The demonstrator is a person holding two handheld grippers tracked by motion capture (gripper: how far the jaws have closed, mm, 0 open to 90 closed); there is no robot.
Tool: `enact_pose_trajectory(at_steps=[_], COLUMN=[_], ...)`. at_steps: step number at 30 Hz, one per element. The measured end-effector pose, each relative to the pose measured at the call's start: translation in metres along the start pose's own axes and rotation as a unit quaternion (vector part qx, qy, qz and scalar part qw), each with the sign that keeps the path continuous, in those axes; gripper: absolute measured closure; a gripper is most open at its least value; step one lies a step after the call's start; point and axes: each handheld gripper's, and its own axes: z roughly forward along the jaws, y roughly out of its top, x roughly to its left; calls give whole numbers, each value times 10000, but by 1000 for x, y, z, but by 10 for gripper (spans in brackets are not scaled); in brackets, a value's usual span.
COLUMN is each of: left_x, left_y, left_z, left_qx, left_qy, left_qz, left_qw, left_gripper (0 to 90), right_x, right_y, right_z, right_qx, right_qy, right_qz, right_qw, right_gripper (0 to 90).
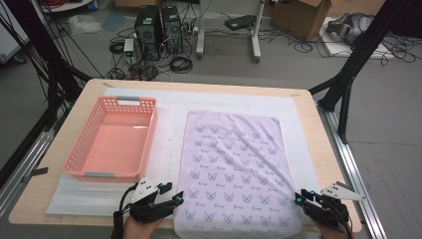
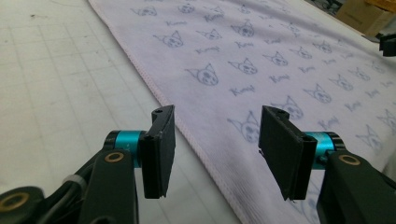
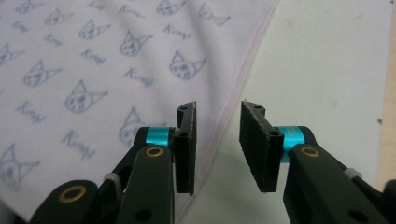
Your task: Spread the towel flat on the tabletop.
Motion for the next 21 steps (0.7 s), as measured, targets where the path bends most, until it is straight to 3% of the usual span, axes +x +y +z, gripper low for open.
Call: enact_pose_trajectory(at_steps=[5, 11, 14, 16, 21], left_x=[10, 21, 20, 20, 22], left_y=[10, 19, 21, 22, 21], left_z=[18, 33, 36, 36, 30], left_qx=[223, 627, 717, 760, 777], left_qy=[-22, 238, 420, 365, 455], left_qz=[24, -157, 17, 109, 151], left_qw=[9997, 9976, 9965, 9964, 9958], left_gripper=[565, 687, 792, 855, 876], right_x=[-8, -8, -10, -11, -27], right_y=[7, 19, 26, 30, 56], right_z=[8, 19, 26, 32, 57], right_qx=[-91, -164, -168, -183, -246], right_qy=[-32, 15, 25, 30, -123], right_qz=[108, 68, 37, 64, 186], right_qw=[9999, 9998, 9998, 9998, 9994], right_gripper=[651, 645, 643, 643, 624])
